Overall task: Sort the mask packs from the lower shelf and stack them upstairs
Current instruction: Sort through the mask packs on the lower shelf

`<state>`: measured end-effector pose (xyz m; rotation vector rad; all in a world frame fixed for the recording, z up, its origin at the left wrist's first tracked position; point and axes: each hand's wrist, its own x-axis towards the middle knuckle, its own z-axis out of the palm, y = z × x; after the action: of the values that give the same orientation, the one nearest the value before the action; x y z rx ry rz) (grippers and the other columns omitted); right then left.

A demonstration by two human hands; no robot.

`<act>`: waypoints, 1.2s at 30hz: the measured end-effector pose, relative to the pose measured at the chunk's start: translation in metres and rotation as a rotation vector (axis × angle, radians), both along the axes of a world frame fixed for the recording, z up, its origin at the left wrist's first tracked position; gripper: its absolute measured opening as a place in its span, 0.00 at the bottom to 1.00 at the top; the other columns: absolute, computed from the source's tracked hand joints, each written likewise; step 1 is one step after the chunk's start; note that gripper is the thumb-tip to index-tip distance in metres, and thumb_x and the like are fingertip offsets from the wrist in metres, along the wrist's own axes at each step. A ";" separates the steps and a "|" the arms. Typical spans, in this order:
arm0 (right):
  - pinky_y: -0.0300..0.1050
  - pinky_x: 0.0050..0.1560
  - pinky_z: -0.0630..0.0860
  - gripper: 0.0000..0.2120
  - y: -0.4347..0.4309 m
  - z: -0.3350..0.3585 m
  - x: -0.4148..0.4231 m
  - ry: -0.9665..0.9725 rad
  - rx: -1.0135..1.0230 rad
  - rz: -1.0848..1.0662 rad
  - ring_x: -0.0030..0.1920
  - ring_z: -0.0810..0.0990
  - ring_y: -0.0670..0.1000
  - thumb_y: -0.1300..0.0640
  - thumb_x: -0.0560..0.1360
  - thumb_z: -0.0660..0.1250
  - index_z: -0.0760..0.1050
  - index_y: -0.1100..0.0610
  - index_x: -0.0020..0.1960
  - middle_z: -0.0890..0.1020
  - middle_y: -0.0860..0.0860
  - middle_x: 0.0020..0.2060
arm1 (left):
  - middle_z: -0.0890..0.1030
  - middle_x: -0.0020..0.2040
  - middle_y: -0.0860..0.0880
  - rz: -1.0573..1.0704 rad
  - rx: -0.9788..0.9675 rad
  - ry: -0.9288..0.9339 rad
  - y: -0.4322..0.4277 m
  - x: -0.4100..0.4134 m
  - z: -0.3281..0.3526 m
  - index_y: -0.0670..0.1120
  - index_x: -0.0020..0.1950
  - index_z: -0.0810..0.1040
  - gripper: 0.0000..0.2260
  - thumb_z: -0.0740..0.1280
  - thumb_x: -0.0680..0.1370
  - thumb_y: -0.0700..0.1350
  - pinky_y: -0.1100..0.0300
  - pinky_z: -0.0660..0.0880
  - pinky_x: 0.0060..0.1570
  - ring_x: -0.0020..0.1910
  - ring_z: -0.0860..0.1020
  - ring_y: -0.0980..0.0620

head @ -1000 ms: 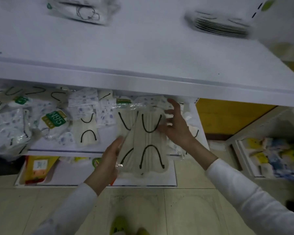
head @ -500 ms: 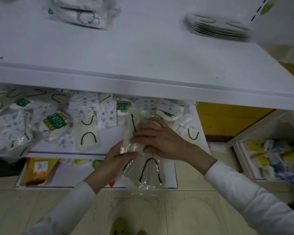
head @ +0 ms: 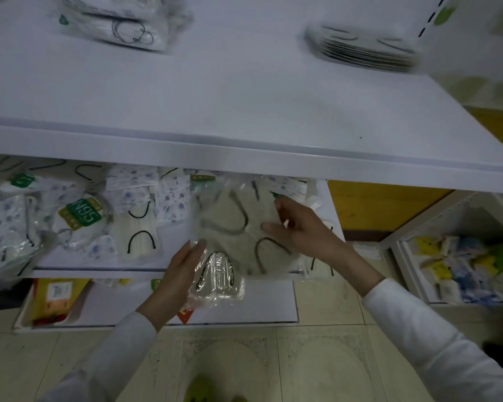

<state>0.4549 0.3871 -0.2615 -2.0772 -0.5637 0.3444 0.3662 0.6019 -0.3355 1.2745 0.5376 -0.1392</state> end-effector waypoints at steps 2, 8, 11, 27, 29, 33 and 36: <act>0.44 0.45 0.79 0.09 0.010 -0.006 -0.014 0.322 0.210 -0.176 0.42 0.81 0.50 0.56 0.76 0.69 0.73 0.54 0.54 0.82 0.54 0.44 | 0.82 0.54 0.52 0.001 -0.035 0.009 -0.009 0.001 0.004 0.54 0.54 0.78 0.07 0.63 0.79 0.50 0.56 0.75 0.58 0.56 0.78 0.53; 0.31 0.43 0.75 0.13 0.038 -0.024 -0.037 0.186 0.051 -0.526 0.46 0.80 0.49 0.53 0.75 0.68 0.73 0.55 0.57 0.82 0.50 0.45 | 0.82 0.50 0.48 0.024 -0.139 0.039 -0.040 0.008 0.034 0.51 0.56 0.77 0.15 0.60 0.78 0.58 0.52 0.76 0.55 0.51 0.79 0.47; 0.32 0.34 0.70 0.14 0.033 -0.008 -0.046 0.098 -0.083 -0.491 0.42 0.79 0.48 0.50 0.72 0.70 0.74 0.56 0.53 0.80 0.49 0.41 | 0.84 0.50 0.47 -0.131 0.039 -0.081 -0.034 0.000 0.042 0.45 0.58 0.78 0.17 0.74 0.70 0.40 0.57 0.78 0.49 0.53 0.81 0.45; 0.42 0.53 0.78 0.17 -0.055 0.212 -0.057 -0.347 0.142 0.023 0.54 0.80 0.45 0.57 0.73 0.72 0.76 0.49 0.60 0.81 0.44 0.54 | 0.80 0.37 0.57 -0.988 1.306 -0.808 -0.002 0.009 0.312 0.51 0.51 0.76 0.08 0.69 0.74 0.42 0.66 0.69 0.33 0.35 0.77 0.61; 0.44 0.50 0.79 0.10 -0.048 0.222 -0.039 -0.401 0.288 -0.033 0.49 0.82 0.47 0.64 0.73 0.70 0.79 0.53 0.52 0.84 0.45 0.46 | 0.80 0.40 0.61 -0.827 1.438 -0.790 0.003 0.029 0.335 0.57 0.51 0.74 0.11 0.72 0.71 0.49 0.66 0.72 0.37 0.36 0.77 0.65; 0.39 0.45 0.78 0.06 -0.042 0.213 0.001 -0.316 0.488 -0.268 0.41 0.81 0.44 0.67 0.72 0.70 0.77 0.58 0.41 0.83 0.45 0.37 | 0.81 0.45 0.57 -0.337 1.247 -0.772 0.021 0.061 0.334 0.61 0.50 0.74 0.16 0.75 0.66 0.51 0.62 0.76 0.41 0.40 0.77 0.62; 0.50 0.51 0.78 0.05 -0.037 0.193 0.018 -0.166 0.509 -0.377 0.43 0.79 0.52 0.67 0.73 0.70 0.74 0.63 0.40 0.80 0.53 0.37 | 0.80 0.45 0.50 -0.107 0.655 -0.689 0.010 0.070 0.290 0.54 0.52 0.75 0.21 0.72 0.69 0.32 0.70 0.75 0.36 0.38 0.78 0.63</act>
<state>0.4727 0.3496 -0.0685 -1.6733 -0.3021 -0.1794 0.4360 0.6121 -0.0460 1.8673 -0.1047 0.4126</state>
